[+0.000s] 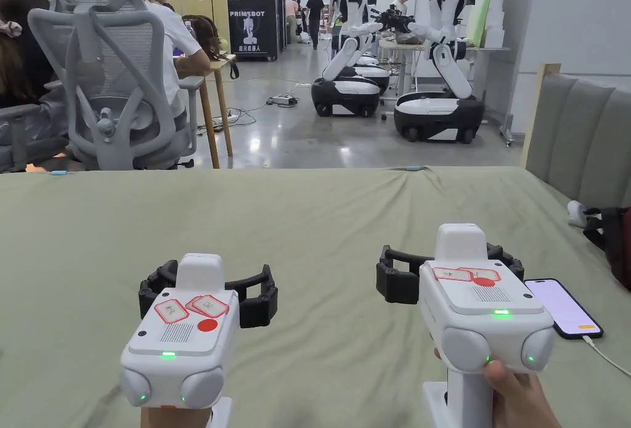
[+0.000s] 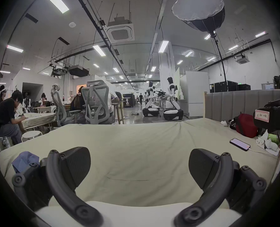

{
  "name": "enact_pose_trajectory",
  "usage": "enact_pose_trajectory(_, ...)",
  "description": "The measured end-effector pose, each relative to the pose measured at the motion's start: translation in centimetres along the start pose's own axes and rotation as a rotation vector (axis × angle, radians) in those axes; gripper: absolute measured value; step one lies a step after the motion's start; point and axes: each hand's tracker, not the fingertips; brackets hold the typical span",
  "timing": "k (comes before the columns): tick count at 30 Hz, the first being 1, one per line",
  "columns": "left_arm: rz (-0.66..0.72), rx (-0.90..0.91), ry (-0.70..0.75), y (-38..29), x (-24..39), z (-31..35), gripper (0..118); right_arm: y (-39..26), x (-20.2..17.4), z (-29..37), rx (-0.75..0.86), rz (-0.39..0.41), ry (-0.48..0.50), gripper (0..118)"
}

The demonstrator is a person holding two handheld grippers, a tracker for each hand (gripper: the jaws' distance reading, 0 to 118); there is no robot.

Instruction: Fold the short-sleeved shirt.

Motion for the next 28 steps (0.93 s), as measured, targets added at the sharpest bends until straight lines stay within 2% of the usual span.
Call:
enact_pose_trajectory(22, -0.015, -0.005, 0.01, 0.1, -0.2, 0.1, 118, -0.1, -0.5, 0.0, 0.01, 0.012, 0.027, 118)
enact_pose_trajectory(26, -0.007, -0.013, 0.013, 0.0, -0.1, 0.0, 118, -0.5, 0.1, -2.0, -0.092, -0.111, 0.018, 118)
enact_pose_trajectory(28, -0.007, -0.012, 0.012, 0.0, -0.1, 0.1, 118, -0.3, 0.2, -1.6, -0.115, -0.132, 0.034, 118)
